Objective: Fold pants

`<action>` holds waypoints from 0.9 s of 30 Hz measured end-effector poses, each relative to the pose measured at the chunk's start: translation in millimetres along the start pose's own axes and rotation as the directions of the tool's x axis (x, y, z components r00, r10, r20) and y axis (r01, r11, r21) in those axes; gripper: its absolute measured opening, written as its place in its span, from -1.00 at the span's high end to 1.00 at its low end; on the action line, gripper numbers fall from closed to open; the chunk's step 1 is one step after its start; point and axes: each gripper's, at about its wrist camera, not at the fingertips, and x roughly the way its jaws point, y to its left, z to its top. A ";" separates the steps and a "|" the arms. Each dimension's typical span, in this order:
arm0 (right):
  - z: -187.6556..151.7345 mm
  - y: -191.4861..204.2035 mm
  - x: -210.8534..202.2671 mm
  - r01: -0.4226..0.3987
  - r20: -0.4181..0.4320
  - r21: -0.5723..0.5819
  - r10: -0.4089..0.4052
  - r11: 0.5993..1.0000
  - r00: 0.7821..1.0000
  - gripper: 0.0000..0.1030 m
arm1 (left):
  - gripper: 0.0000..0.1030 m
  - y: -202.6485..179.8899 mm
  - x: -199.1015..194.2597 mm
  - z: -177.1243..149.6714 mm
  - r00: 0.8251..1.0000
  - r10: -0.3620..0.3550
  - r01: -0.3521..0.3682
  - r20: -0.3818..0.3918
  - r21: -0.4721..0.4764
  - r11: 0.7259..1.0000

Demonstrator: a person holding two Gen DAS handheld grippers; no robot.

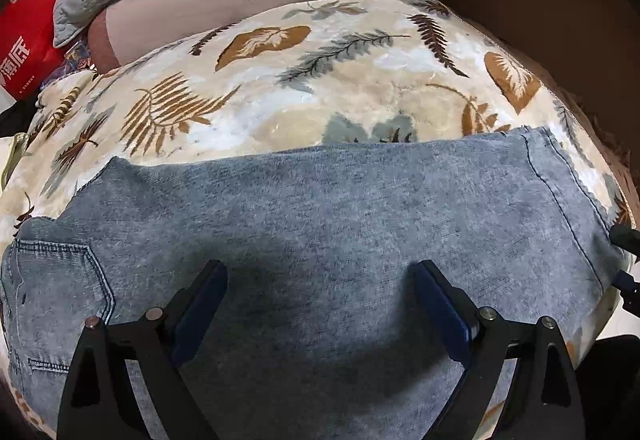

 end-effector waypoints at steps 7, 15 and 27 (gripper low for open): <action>1.5 9.0 6.9 0.076 -0.007 -0.074 -0.076 0.994 0.997 0.34 | -0.84 -10.6 18.7 1.0 0.996 0.084 -0.081 -0.036 0.059 0.995; -1.7 20.4 3.4 0.110 -0.006 -0.110 -0.111 0.988 0.994 0.02 | -0.88 -7.5 -7.4 1.5 0.996 0.081 -0.084 0.034 0.080 0.993; -8.0 48.7 12.6 0.104 -0.001 -0.212 -0.107 0.972 0.994 0.61 | -0.96 5.1 18.6 -14.3 0.993 0.113 -0.110 -0.022 0.104 0.988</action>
